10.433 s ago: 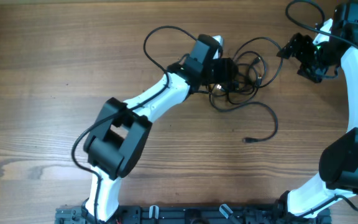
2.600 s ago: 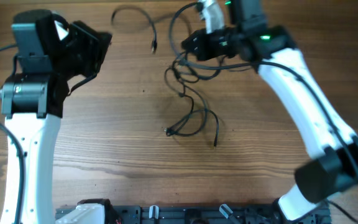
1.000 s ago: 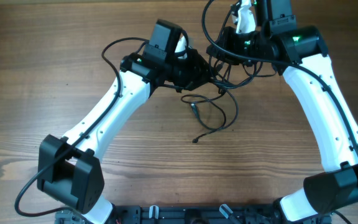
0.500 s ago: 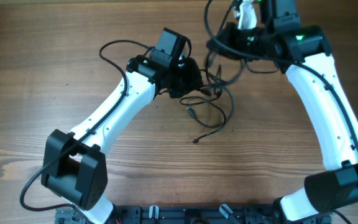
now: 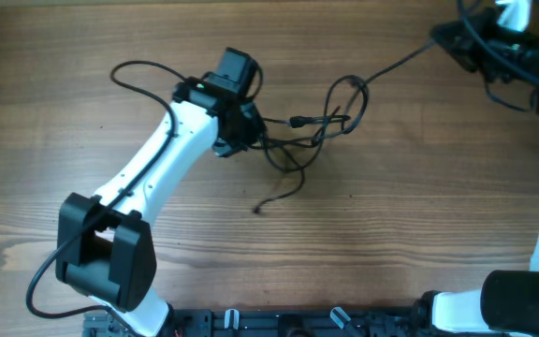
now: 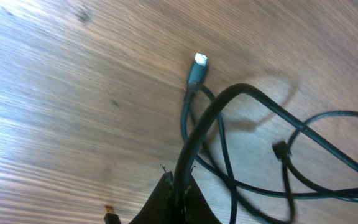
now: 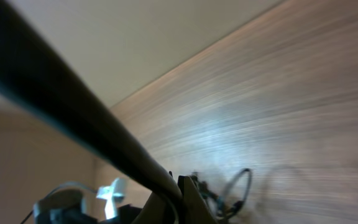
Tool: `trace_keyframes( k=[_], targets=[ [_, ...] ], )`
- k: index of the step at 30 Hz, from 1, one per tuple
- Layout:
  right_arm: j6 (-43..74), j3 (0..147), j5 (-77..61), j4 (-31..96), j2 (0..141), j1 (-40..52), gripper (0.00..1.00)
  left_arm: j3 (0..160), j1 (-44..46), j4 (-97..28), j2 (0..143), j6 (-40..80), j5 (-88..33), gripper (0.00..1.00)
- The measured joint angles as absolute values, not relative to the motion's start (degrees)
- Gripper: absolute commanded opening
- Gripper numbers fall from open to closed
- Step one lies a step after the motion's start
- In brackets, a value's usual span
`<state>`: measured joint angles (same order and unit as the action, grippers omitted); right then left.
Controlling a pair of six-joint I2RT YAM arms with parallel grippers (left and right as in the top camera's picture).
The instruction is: Untangle cables
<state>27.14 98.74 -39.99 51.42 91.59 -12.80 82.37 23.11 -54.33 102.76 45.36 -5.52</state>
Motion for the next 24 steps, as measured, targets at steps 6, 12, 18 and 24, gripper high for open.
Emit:
trace_keyframes(
  k=[6, 12, 18, 24],
  targets=[
    [26.7, 98.7, -28.7, 56.8, 91.6, -13.3, 0.04, 82.3, 16.3, -56.8, 102.8, 41.3, -3.0, 0.04],
    [27.0, 98.7, -9.6, 62.8, 91.6, -13.3, 0.04, 82.3, 8.5, -58.3, 102.8, 36.8, 0.1, 0.04],
    [24.7, 98.7, -3.4, 64.4, 91.6, -13.3, 0.04, 82.1, 4.8, -58.5, 102.8, 34.4, 1.4, 0.04],
    [19.2, 98.7, -2.0, 64.6, 93.6, -13.8, 0.04, 82.1, 4.6, -58.3, 102.8, 32.6, 2.9, 0.04]
  ],
)
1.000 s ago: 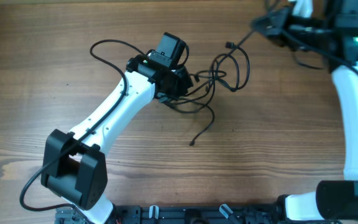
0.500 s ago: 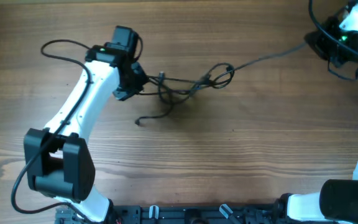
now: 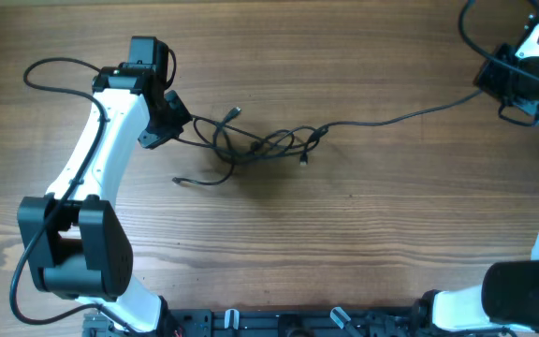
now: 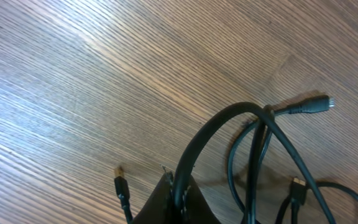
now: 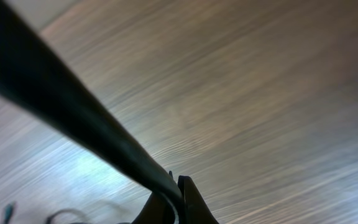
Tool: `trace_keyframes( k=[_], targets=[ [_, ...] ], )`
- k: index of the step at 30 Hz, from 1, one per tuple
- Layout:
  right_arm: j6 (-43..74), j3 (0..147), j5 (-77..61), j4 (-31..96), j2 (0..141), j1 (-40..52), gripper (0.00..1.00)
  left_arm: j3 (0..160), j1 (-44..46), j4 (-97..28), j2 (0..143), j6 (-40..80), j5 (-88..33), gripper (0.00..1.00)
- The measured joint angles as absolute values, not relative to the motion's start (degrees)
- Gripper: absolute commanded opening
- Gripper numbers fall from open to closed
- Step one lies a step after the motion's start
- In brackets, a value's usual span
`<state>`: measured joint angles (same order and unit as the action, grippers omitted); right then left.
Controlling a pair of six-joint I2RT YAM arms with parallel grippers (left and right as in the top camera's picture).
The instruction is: Untangle cables
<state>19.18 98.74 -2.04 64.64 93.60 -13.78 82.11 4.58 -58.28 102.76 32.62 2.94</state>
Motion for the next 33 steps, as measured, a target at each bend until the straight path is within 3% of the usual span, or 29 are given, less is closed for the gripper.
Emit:
trace_keyframes(
  k=[8, 16, 20, 28, 33],
  targets=[
    [18.0, 98.7, -2.9, 63.9, 96.4, -21.3, 0.04, 82.1, 4.0, -57.8, 102.8, 32.2, 7.0, 0.04],
    [9.5, 98.7, -18.2, 59.4, 96.6, -11.5, 0.04, 82.0, 4.5, -54.4, 102.8, 32.2, -1.4, 0.04],
    [10.0, 99.8, -19.0, 47.6, 96.6, -11.0, 0.04, 82.0, 7.9, -53.8, 102.8, 32.2, -5.2, 0.04],
    [10.5, 100.8, 16.3, 23.0, 99.4, -13.6, 0.04, 82.0, 16.0, -51.3, 102.8, 32.2, -7.2, 0.04],
    [7.6, 101.3, 18.6, 22.2, 112.7, -19.9, 0.04, 82.0, 16.2, -51.1, 102.8, 32.2, -7.2, 0.04]
  ],
)
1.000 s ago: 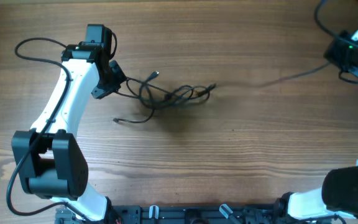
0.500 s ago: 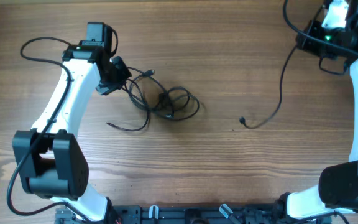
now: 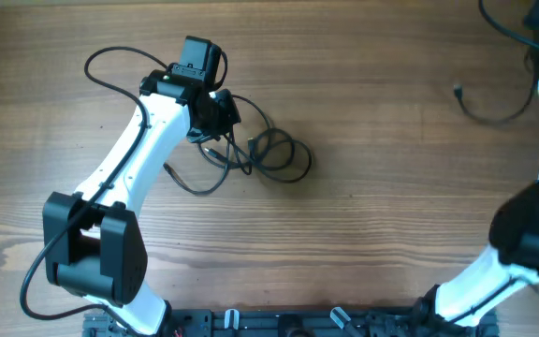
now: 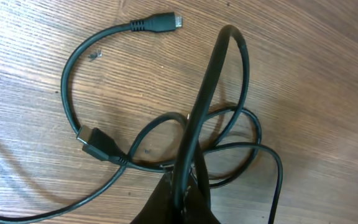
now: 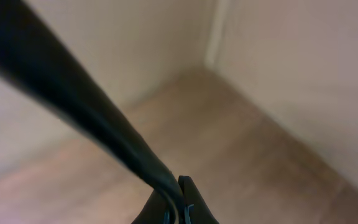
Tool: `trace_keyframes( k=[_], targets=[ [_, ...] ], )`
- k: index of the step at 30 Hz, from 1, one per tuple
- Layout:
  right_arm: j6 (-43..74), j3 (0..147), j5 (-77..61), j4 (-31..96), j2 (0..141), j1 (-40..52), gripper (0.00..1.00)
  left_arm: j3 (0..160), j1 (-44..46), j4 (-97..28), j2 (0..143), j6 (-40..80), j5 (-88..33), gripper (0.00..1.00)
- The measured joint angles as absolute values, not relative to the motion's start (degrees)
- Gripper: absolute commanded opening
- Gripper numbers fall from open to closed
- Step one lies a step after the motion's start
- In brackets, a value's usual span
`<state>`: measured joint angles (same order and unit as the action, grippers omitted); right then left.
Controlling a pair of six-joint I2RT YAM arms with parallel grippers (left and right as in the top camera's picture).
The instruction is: Untangle cables
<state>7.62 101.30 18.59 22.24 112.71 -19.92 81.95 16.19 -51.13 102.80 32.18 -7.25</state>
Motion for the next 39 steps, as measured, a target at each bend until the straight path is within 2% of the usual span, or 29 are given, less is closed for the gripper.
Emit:
trace_keyframes(
  k=[3, 4, 5, 6, 7, 11, 16, 21, 26, 30, 32, 33, 35, 36, 37, 39],
  targets=[
    [7.9, 101.3, 11.6, 22.8, 121.8, -26.5, 0.04, 82.0, 16.2, -51.1, 102.8, 32.2, -7.2, 0.04],
    [7.9, 101.3, 9.5, 22.4, 123.1, -27.9, 0.08, 82.0, 16.2, -51.1, 102.8, 32.2, -7.2, 0.04],
    [7.9, 101.3, 7.6, 21.5, 124.2, -29.3, 0.32, 82.0, 16.2, -51.1, 102.8, 32.2, -7.2, 0.04],
    [7.6, 101.3, 7.0, 21.0, 124.7, -29.8, 0.76, 82.0, 16.2, -51.1, 102.8, 32.2, -7.2, 0.04],
    [7.4, 101.3, 6.0, 19.9, 125.4, -30.3, 1.00, 81.9, 16.2, -51.2, 102.8, 32.3, -7.2, 0.04],
    [7.5, 101.3, 2.7, 21.7, 126.1, -29.4, 1.00, 81.9, 16.2, -51.2, 102.8, 32.7, -7.2, 0.04],
    [13.3, 101.4, -7.9, 35.0, 126.1, -29.3, 0.99, 81.9, 16.2, -50.7, 102.9, 32.8, -7.2, 0.04],
    [15.2, 101.4, -19.5, 38.5, 126.1, -29.2, 1.00, 81.9, 16.2, -50.7, 102.9, 32.9, -7.4, 0.04],
    [29.6, 101.4, -10.5, 44.6, 123.0, -29.7, 1.00, 81.9, 16.2, -50.7, 102.9, 32.9, -7.4, 0.04],
    [34.0, 101.4, -8.9, 44.8, 117.3, -31.6, 1.00, 81.9, 16.2, -50.7, 102.9, 32.9, -7.4, 0.04],
    [34.7, 101.4, -8.7, 49.0, 116.4, -32.6, 0.98, 81.9, 16.2, -50.7, 102.9, 32.9, -7.4, 0.04],
    [34.7, 101.4, -8.7, 50.5, 116.4, -32.8, 0.91, 81.9, 16.2, -50.7, 102.9, 32.9, -7.4, 0.04],
    [33.5, 99.4, -9.7, 50.1, 116.3, -32.7, 0.85, 81.9, 16.2, -50.0, 102.9, 32.9, -7.4, 0.04],
    [32.4, 97.4, -10.4, 49.7, 116.3, -32.1, 0.72, 81.9, 16.2, -49.7, 102.9, 32.9, -7.4, 0.04],
    [31.5, 94.8, -10.5, 49.3, 116.4, -31.1, 0.54, 81.9, 16.2, -49.4, 102.9, 32.9, -7.4, 0.04],
    [30.6, 92.5, -10.5, 48.0, 116.4, -29.9, 0.13, 81.9, 16.2, -49.4, 102.9, 32.9, -7.4, 0.04]
  ],
)
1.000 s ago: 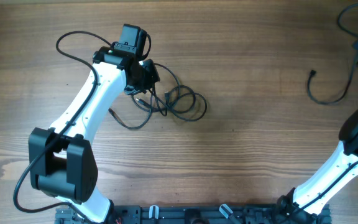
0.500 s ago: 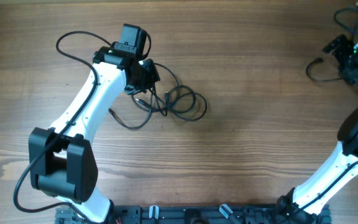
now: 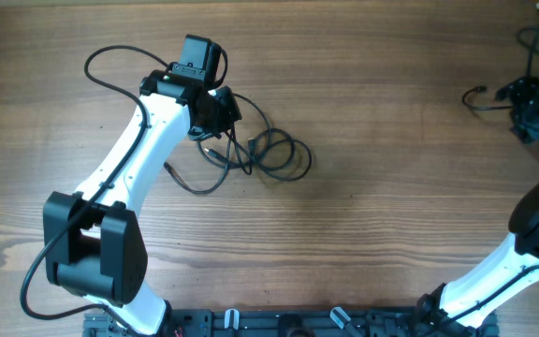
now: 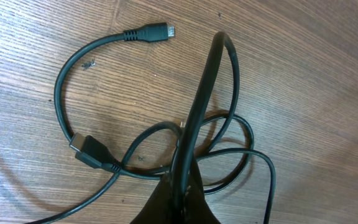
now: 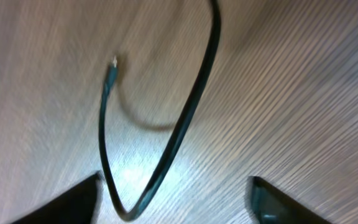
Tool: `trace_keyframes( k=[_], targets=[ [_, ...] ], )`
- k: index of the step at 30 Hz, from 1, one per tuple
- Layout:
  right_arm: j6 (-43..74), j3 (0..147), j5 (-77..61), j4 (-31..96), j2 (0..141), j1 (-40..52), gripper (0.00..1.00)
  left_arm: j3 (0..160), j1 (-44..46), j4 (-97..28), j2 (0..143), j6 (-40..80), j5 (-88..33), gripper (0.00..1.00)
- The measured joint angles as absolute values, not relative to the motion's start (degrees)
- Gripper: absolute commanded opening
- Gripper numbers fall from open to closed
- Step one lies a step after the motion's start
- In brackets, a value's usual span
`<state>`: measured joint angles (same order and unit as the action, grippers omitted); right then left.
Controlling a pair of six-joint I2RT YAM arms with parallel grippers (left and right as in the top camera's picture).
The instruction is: Untangle cables
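Observation:
A small tangle of black cables (image 3: pixel 268 155) lies left of the table's middle. My left gripper (image 3: pixel 215 114) is at its upper left, shut on one loop (image 4: pixel 199 106) that rises from the fingers. Under that loop lie a slim plug (image 4: pixel 151 31) and a flat plug (image 4: pixel 89 152). A separate black cable (image 3: pixel 483 96) lies at the far right. My right gripper (image 3: pixel 530 101) hangs just over it, open. That cable (image 5: pixel 191 112) runs across the wood between the spread fingers (image 5: pixel 73 200), touching neither, its plug tip (image 5: pixel 112 62) pointing away.
The wooden table (image 3: pixel 391 215) fills the overhead view. The left arm's own wire (image 3: pixel 110 64) loops over the wood behind the left arm. More dark wiring (image 3: pixel 531 42) sits at the top right corner by the right arm.
My right gripper was shut on its cable, up near the top right corner. It now stands open, lower, at the right edge, with the cable on the wood. The left gripper has barely shifted.
At first both grippers were shut on cables, one strand running from the tangle to the right gripper. Then the left arm stood farther left with the strand stretched across. Later the right's cable lay clear of the tangle at far right. Now it is released.

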<state>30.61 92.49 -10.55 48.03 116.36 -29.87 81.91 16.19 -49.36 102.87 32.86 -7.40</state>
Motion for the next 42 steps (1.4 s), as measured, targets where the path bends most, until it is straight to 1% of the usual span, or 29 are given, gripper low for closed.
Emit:
trace_keyframes(
  k=[1, 3, 6, 9, 11, 13, 14, 15, 17, 20, 23, 26, 28, 30, 35, 37, 38, 39, 40, 42],
  targets=[
    [30.2, 92.0, -10.7, 46.8, 116.4, -29.5, 0.04, 81.9, 16.2, -49.2, 102.9, 32.9, -7.4, 0.04],
    [30.0, 91.8, -11.7, 42.0, 116.4, -29.5, 0.04, 81.9, 16.2, -49.2, 102.9, 32.9, -7.4, 0.04],
    [30.5, 91.8, -17.6, 29.2, 116.4, -29.6, 0.04, 81.9, 16.2, -48.8, 102.9, 32.9, -7.4, 0.04],
    [36.2, 93.2, -20.7, 11.7, 116.4, -29.5, 0.04, 81.9, 16.2, -48.8, 102.9, 32.9, -7.4, 0.04],
    [41.9, 94.7, -17.8, 6.5, 116.3, -29.5, 0.04, 81.9, 16.2, -48.7, 102.9, 32.9, -7.4, 0.04],
    [44.9, 94.7, -9.5, 6.8, 116.5, -29.2, 0.04, 81.9, 16.2, -48.8, 102.9, 32.9, -7.4, 0.04],
    [44.8, 94.7, -4.1, 6.8, 117.5, -28.6, 0.05, 81.9, 16.2, -49.0, 102.9, 32.9, -7.4, 0.04],
    [43.5, 94.7, -2.9, 6.8, 119.0, -28.0, 0.04, 81.9, 16.2, -49.0, 102.9, 32.9, -7.4, 0.04],
    [38.3, 94.7, -8.3, 7.7, 124.4, -26.0, 0.05, 81.9, 16.2, -48.8, 102.9, 32.9, -7.4, 0.04],
    [33.5, 94.5, -20.0, 14.6, 125.6, -21.8, 0.05, 81.9, 16.2, -48.8, 102.9, 32.9, -7.4, 0.04],
    [29.6, 94.4, -25.0, 23.4, 119.6, -17.6, 0.05, 81.8, 16.2, -48.8, 102.9, 32.9, -7.4, 0.04],
    [26.3, 94.4, -25.1, 27.9, 109.4, -15.3, 0.04, 81.8, 16.2, -48.6, 102.9, 32.9, -7.4, 0.04],
    [25.2, 94.7, -21.7, 28.7, 101.1, -14.5, 0.04, 81.8, 16.2, -48.6, 102.9, 32.9, -7.4, 0.04],
    [25.0, 95.0, -17.7, 28.4, 99.0, -14.5, 0.04, 81.8, 16.2, -48.6, 102.9, 32.9, -7.4, 0.04],
    [25.3, 94.9, -1.6, 18.7, 104.7, -14.7, 0.04, 81.8, 16.2, -48.3, 102.9, 32.9, -7.4, 0.04],
    [26.3, 94.9, 2.3, 16.5, 108.6, -15.6, 0.04, 81.8, 16.2, -48.4, 102.9, 32.9, -7.4, 0.04],
    [27.0, 94.9, 3.3, 16.0, 111.2, -16.1, 0.20, 81.8, 16.2, -48.3, 102.9, 32.9, -7.4, 0.04],
    [27.4, 94.9, 3.7, 15.5, 114.4, -16.7, 0.75, 81.8, 16.2, -48.4, 102.9, 32.9, -7.4, 0.04],
    [27.2, 94.9, 3.5, 15.4, 116.3, -17.0, 0.99, 81.8, 16.2, -48.3, 102.9, 32.9, -7.4, 0.04],
    [25.2, 94.8, 1.5, 16.2, 120.4, -17.3, 1.00, 81.8, 16.2, -48.4, 102.9, 32.9, -7.4, 0.04]
  ],
)
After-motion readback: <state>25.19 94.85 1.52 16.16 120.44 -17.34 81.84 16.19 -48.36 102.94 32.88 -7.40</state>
